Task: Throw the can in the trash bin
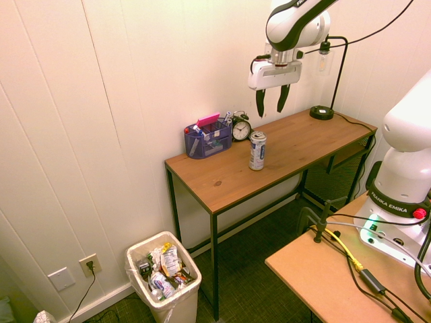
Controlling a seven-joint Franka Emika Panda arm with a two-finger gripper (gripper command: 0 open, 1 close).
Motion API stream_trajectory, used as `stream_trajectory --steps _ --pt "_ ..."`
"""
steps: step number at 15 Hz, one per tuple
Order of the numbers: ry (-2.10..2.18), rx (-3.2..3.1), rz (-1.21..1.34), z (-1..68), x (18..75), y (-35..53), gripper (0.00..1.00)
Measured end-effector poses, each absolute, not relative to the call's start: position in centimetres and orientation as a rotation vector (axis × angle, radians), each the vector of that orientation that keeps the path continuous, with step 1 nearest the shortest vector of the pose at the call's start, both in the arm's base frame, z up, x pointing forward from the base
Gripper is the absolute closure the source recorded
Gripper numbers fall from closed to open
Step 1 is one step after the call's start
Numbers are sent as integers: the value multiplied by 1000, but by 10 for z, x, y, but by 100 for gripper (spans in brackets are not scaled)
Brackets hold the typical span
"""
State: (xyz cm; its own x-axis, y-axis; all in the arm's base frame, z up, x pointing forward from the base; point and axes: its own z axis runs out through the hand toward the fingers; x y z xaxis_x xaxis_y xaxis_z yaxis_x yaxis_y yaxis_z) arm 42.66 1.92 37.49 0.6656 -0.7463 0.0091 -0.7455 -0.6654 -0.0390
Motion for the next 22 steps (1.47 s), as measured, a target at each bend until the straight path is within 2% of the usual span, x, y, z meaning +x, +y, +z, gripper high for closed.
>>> stream_trajectory --steps 6,22 --pt "1264 -2859 13 364 429 30 0" --pt "1446 -2952 304 245 488 71 0"
